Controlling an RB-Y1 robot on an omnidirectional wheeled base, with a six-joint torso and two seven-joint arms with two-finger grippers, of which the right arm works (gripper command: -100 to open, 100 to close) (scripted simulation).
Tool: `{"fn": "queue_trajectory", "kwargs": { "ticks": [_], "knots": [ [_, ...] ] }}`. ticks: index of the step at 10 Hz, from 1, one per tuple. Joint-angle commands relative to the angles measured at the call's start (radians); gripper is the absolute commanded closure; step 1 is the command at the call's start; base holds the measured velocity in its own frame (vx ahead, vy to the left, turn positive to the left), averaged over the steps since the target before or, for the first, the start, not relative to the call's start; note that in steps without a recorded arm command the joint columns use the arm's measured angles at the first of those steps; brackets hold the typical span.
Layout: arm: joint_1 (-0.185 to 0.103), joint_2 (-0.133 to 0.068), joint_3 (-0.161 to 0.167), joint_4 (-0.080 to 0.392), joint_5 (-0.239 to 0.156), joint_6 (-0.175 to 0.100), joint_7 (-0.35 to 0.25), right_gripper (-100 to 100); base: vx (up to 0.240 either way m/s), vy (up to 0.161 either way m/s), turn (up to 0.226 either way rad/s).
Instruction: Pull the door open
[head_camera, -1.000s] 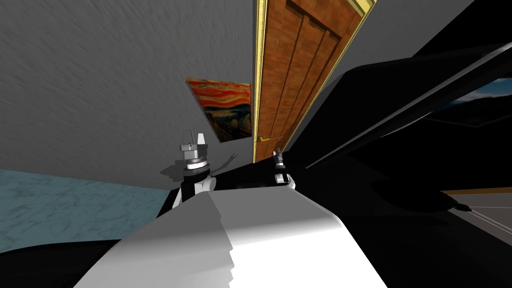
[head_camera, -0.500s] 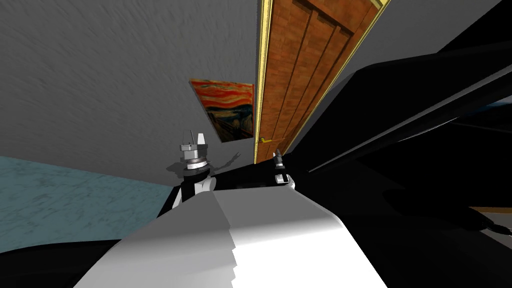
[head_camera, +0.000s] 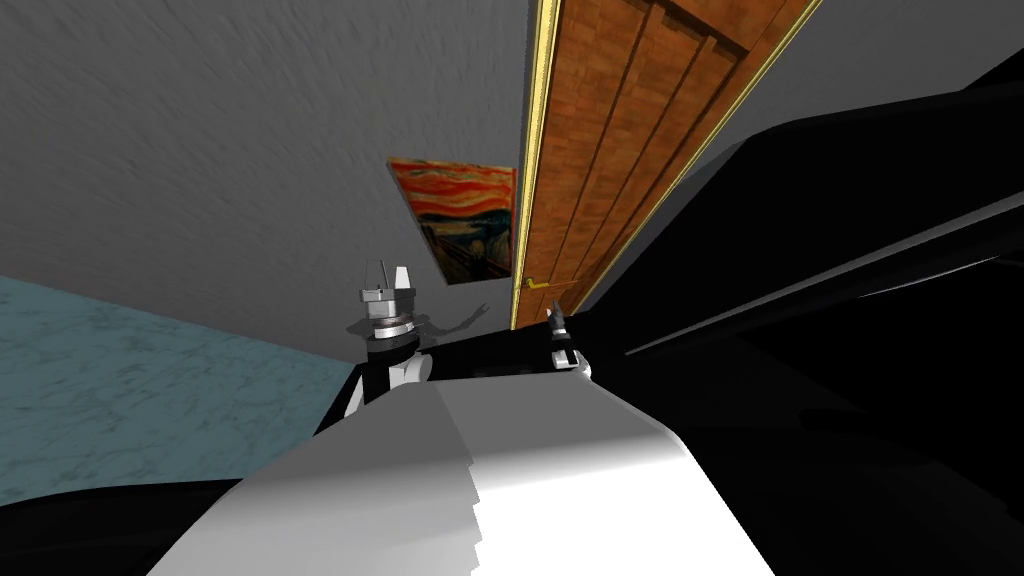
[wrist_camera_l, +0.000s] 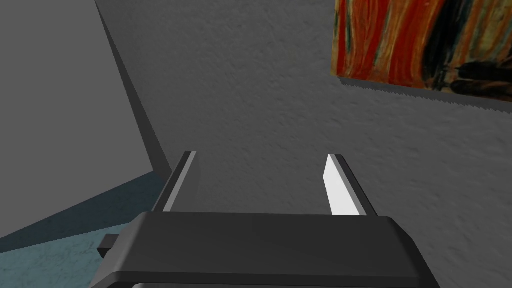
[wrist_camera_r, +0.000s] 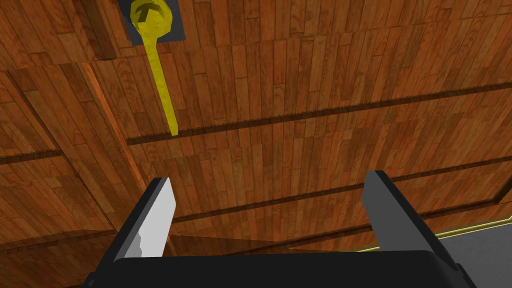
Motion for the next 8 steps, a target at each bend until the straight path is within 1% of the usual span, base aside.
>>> {"fn": "queue_trajectory", "kwargs": {
  "ticks": [1, 2, 3, 4, 5, 8],
  "knots": [
    [-0.011, -0.002, 0.0, 0.03, -0.001, -0.007, -0.002, -100, 0.036, -0.029, 0.058],
    [-0.025, -0.008, 0.002, 0.068, -0.002, -0.013, -0.006, -100, 0.034, -0.028, 0.124],
    [-0.038, -0.013, 0.003, 0.101, -0.003, -0.019, -0.01, -100, 0.054, -0.042, 0.202],
    [-0.038, -0.013, 0.003, 0.106, -0.003, -0.019, -0.01, -100, 0.047, -0.047, 0.061],
    [-0.049, -0.018, 0.004, 0.14, -0.005, -0.024, -0.013, -100, 0.035, -0.039, 0.111],
    [-0.081, -0.032, 0.008, 0.233, -0.008, -0.038, -0.022, -100, 0.057, -0.049, 0.176]
  ]
}}
